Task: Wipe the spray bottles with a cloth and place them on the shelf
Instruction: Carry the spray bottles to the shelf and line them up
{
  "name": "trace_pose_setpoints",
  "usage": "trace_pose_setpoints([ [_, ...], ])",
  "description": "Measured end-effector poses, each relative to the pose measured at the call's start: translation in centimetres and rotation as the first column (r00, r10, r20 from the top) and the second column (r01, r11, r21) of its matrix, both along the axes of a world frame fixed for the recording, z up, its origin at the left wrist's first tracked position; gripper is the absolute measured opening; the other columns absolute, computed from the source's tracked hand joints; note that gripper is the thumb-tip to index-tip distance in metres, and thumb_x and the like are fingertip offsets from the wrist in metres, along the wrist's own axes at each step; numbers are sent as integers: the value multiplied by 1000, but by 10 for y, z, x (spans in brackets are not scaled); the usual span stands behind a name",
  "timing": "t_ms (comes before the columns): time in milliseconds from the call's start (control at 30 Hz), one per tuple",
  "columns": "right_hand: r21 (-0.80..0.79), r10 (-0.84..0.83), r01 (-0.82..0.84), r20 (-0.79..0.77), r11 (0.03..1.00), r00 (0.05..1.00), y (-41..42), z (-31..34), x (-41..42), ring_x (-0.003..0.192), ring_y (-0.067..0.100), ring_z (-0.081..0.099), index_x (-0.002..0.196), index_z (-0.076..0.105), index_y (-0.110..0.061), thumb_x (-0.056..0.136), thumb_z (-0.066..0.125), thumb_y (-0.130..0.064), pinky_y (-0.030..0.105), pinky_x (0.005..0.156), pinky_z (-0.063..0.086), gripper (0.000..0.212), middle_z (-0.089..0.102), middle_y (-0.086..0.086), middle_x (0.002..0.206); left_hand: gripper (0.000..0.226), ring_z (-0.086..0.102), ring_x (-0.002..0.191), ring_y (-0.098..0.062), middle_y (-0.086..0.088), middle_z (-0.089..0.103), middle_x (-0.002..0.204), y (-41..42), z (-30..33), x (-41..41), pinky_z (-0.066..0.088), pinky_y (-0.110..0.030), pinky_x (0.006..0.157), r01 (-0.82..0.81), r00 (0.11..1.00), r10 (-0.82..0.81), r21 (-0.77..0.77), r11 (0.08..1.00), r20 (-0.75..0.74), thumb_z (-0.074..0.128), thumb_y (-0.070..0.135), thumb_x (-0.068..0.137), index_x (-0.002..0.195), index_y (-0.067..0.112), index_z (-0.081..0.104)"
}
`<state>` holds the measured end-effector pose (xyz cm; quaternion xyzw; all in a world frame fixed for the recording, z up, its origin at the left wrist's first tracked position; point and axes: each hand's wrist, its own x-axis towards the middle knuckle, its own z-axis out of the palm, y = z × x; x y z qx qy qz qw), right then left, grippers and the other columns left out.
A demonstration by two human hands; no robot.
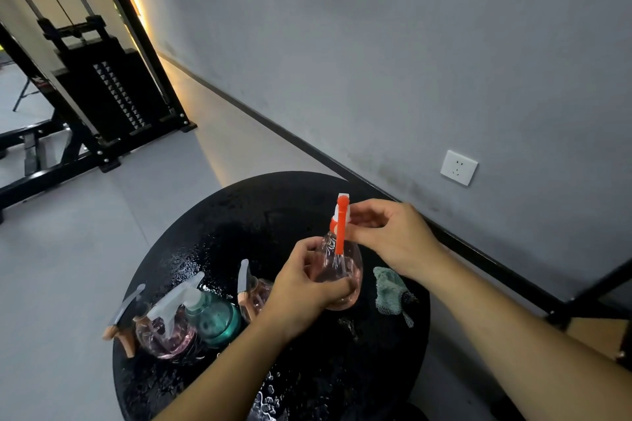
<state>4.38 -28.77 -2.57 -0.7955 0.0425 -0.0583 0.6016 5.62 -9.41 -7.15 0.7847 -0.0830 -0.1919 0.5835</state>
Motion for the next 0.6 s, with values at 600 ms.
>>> trace_pose_setpoints([
  [600,-76,-118,124,75,989,990,-16,30,-31,84,10,76,89,80,-30,78,88,-28,33,85,60,14,79,-11,87,74,49,136,6,26,57,145,31,53,-19,42,-47,120,-15,957,-74,302,953,280,82,58,78,143,56,48],
])
